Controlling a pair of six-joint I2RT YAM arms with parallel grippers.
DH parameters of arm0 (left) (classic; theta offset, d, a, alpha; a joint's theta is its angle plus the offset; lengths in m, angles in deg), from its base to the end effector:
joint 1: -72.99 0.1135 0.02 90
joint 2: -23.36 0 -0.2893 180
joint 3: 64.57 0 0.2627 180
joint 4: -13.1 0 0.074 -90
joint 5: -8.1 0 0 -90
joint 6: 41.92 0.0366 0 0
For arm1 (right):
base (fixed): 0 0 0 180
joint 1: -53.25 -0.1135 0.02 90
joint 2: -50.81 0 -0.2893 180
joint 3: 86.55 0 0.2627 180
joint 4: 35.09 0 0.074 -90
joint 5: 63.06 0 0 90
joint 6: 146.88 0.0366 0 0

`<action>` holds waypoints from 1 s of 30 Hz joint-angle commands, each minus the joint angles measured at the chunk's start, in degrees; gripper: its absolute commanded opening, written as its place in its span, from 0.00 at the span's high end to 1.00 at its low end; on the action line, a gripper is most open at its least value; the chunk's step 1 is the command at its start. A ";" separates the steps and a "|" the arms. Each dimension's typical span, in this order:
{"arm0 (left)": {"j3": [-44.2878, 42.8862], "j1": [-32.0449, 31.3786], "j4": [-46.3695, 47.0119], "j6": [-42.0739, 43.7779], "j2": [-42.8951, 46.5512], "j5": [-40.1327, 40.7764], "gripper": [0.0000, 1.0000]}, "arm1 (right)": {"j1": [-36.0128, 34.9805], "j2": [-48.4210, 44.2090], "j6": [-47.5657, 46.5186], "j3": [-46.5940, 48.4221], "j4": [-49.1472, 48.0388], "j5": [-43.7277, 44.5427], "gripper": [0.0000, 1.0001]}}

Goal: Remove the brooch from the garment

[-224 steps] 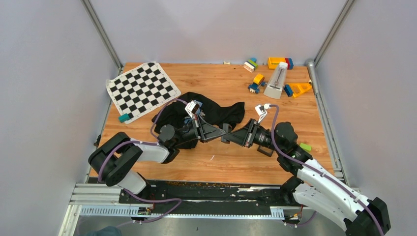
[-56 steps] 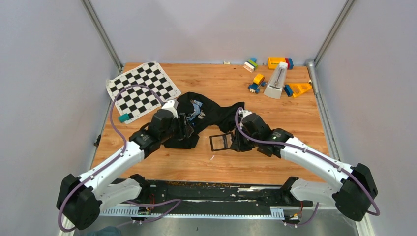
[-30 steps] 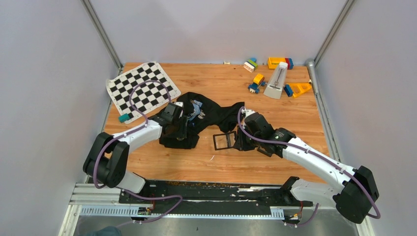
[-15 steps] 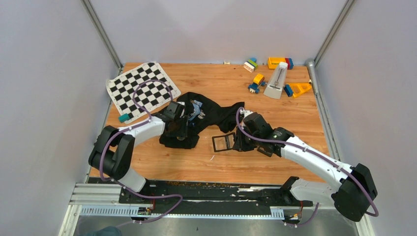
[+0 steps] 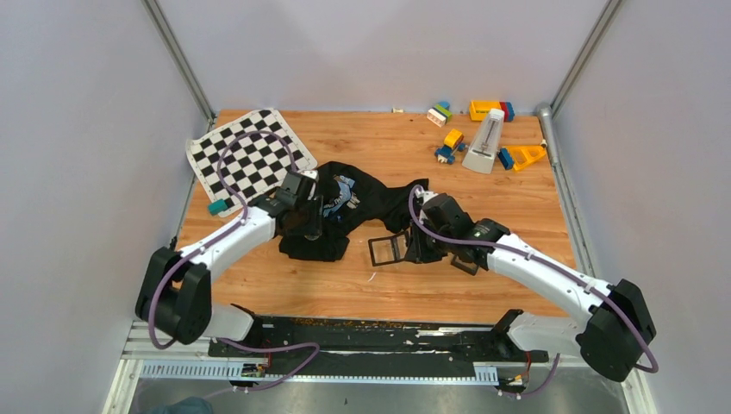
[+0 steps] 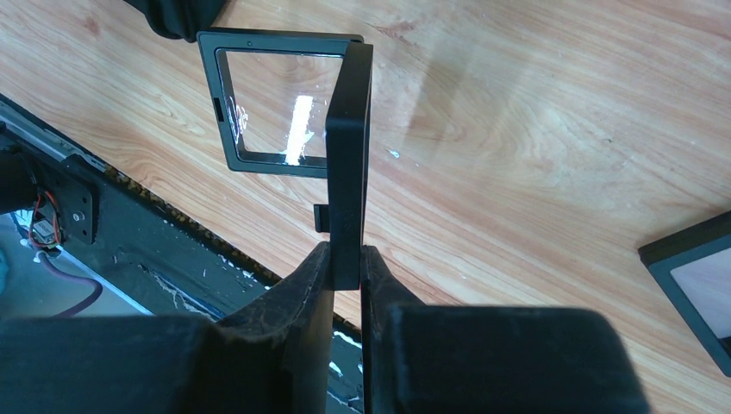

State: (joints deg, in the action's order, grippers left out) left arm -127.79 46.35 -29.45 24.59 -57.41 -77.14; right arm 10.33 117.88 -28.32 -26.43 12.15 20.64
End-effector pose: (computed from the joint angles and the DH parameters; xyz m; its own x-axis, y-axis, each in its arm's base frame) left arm 0.2509 -0.1224 0.2241 -0.8740 -0.0059 -0.4859 0.0670 0.9889 -0.1327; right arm 0.1676 0.1614 0.2586 -0.8677 -0.1580 -0.4714 -0.3519 0.8649 0.3579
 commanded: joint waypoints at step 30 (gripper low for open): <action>7.01 -17.91 37.78 1.72 -4.54 -15.65 0.66 | 1.17 19.07 -0.52 12.50 -0.22 -4.36 1.00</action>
State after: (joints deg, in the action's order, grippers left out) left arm -120.77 29.42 3.73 24.90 -60.60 -93.49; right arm 11.34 137.20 -28.52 -16.18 12.09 16.81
